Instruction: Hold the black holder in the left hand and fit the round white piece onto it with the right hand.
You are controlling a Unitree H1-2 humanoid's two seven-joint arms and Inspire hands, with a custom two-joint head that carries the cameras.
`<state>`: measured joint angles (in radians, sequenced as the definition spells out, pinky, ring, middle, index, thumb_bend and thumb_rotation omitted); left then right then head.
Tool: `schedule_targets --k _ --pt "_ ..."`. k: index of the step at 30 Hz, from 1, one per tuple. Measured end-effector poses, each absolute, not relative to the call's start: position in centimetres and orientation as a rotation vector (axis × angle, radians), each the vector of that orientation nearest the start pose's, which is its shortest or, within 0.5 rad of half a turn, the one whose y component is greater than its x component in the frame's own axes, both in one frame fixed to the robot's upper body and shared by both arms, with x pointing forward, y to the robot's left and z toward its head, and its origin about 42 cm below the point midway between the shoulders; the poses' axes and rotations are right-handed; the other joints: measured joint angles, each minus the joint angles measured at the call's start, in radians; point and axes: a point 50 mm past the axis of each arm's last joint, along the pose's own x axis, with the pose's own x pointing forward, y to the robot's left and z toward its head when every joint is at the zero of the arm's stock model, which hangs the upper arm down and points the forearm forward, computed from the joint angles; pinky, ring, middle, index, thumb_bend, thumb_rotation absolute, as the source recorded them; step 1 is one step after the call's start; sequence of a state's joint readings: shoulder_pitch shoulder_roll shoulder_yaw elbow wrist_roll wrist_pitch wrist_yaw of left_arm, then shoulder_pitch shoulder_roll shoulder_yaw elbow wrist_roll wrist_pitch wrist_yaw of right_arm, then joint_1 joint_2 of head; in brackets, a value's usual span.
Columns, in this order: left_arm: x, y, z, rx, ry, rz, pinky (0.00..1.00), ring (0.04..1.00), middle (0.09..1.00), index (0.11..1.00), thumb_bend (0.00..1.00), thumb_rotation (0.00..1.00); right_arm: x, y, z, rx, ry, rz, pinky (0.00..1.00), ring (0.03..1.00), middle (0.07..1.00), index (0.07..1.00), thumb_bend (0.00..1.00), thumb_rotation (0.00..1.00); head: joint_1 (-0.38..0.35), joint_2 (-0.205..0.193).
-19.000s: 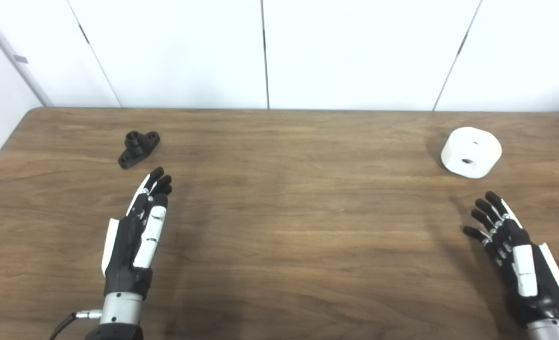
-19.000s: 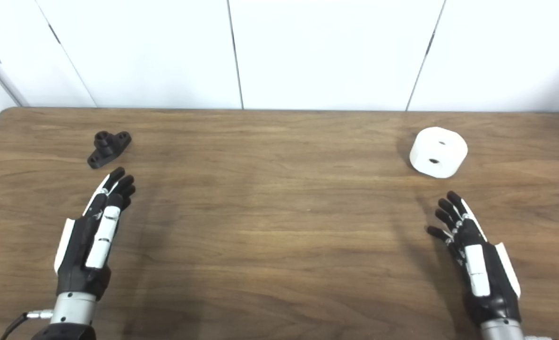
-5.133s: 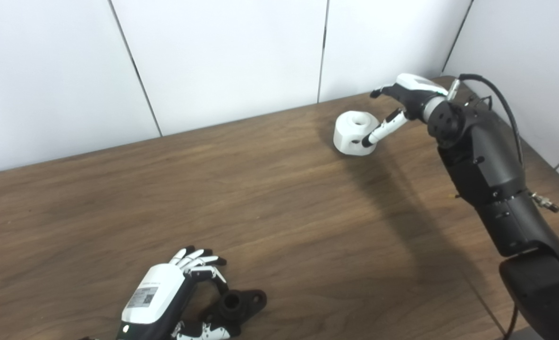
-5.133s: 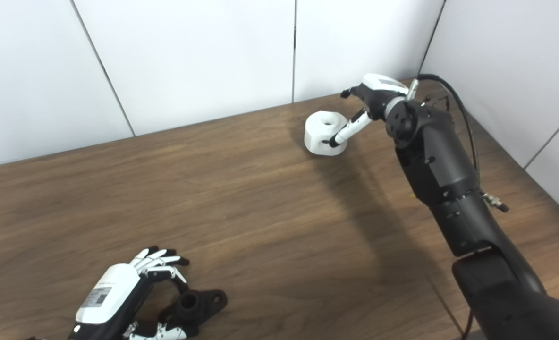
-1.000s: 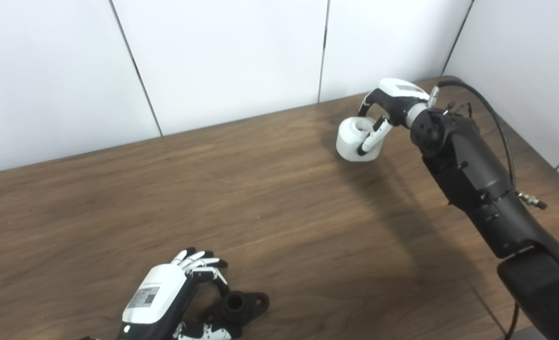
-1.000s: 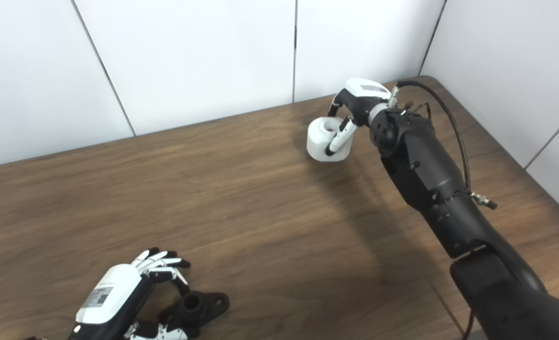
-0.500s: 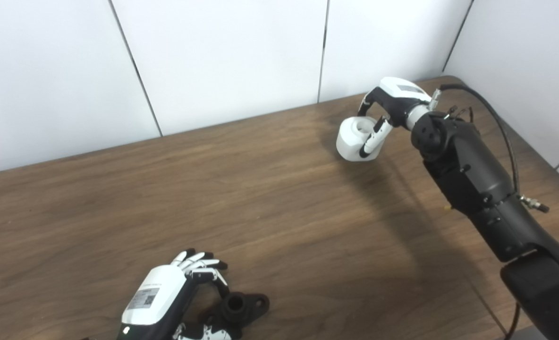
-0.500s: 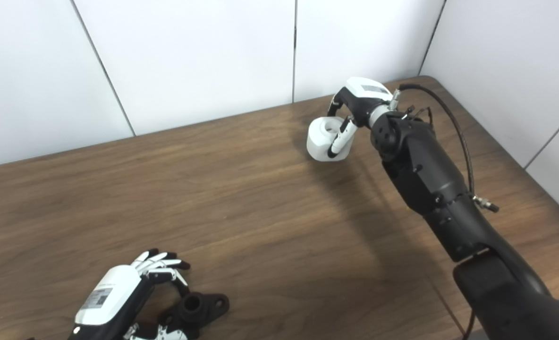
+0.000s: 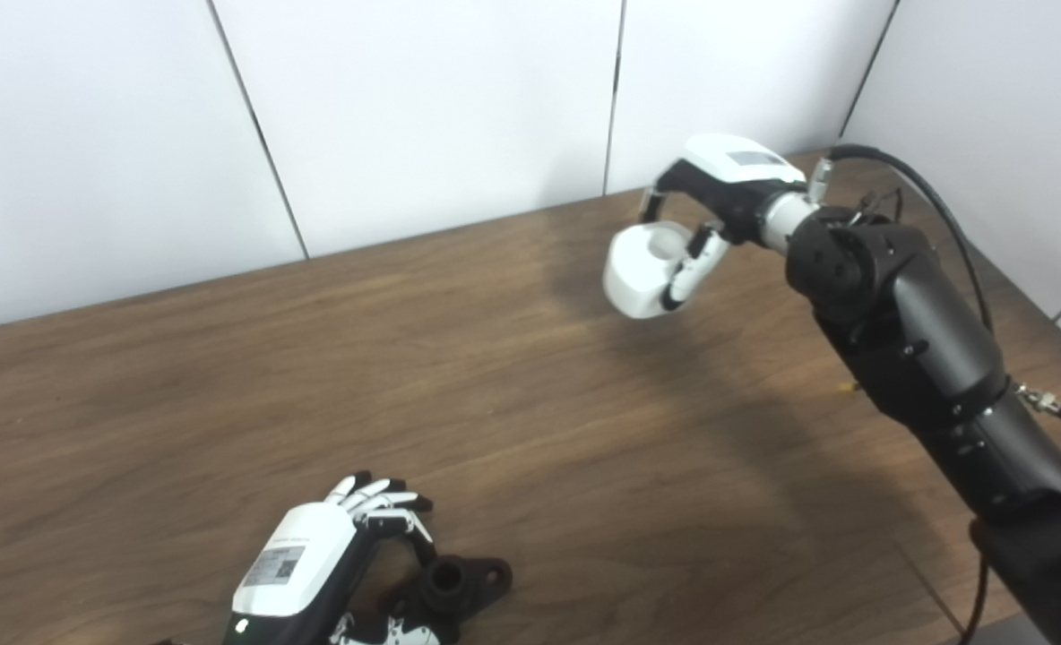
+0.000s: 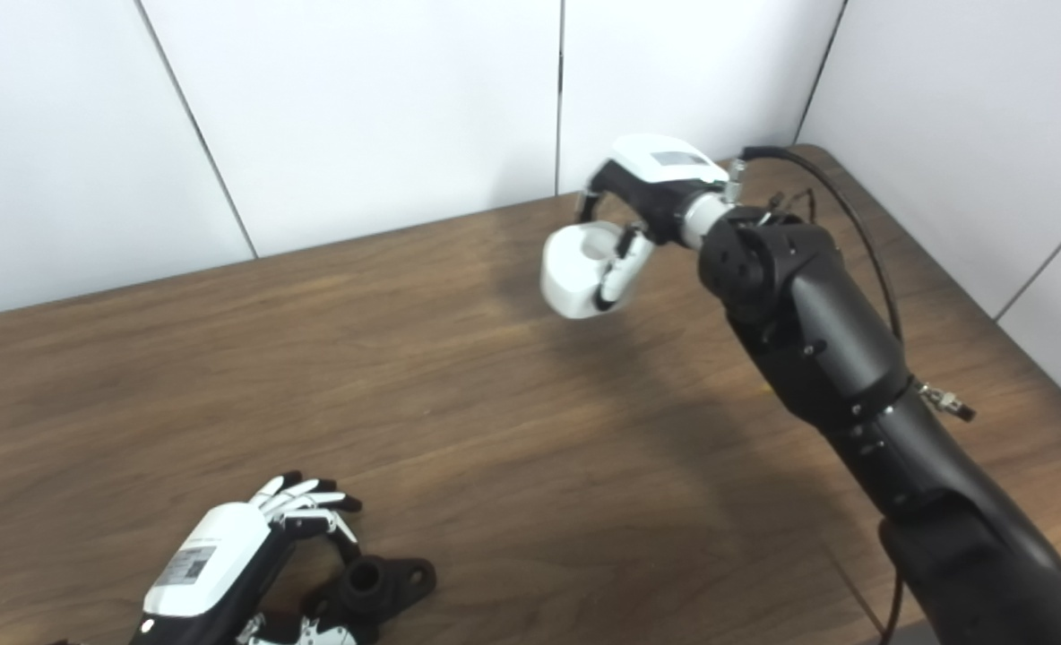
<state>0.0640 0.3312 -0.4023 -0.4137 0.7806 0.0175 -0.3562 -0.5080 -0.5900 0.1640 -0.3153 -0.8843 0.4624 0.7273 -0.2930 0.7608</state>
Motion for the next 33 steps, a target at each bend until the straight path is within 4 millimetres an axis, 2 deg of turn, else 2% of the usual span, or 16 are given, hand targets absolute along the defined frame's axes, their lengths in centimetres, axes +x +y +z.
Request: schedule_targets --k 4,10,14,22,33 --pt "22.5 17.9 15.5 1.061 -0.247 -0.633 0.98 0.887 0.787 0.489 0.51 0.05 36.4 -28.2 32.9 -1.428 0.01 0.207 0.88 0.915 0.836 0.486 0.52 0.14 0.023 0.005" --pt "22.5 17.3 15.4 1.06 -0.247 -0.626 0.98 0.893 0.789 0.489 0.51 0.05 33.8 -26.0 33.3 -1.41 -0.05 0.287 0.92 0.932 0.851 0.485 0.52 0.14 0.098 0.026" --pt "22.5 16.8 15.4 1.077 -0.253 -0.622 0.97 0.889 0.79 0.489 0.51 0.05 31.9 -25.2 33.4 -1.423 -0.06 0.339 0.95 0.938 0.856 0.486 0.52 0.14 0.127 0.04" --pt "22.8 16.1 15.5 1.095 -0.263 -0.619 0.97 0.89 0.792 0.49 0.51 0.05 28.6 -23.4 33.4 -1.422 -0.111 0.435 0.93 0.944 0.859 0.486 0.52 0.14 0.16 0.072" --pt "23.4 15.4 15.6 1.099 -0.267 -0.62 0.97 0.881 0.786 0.49 0.51 0.05 26.7 -22.1 33.1 -1.374 -0.167 0.484 0.92 0.951 0.856 0.485 0.52 0.15 0.21 0.139"
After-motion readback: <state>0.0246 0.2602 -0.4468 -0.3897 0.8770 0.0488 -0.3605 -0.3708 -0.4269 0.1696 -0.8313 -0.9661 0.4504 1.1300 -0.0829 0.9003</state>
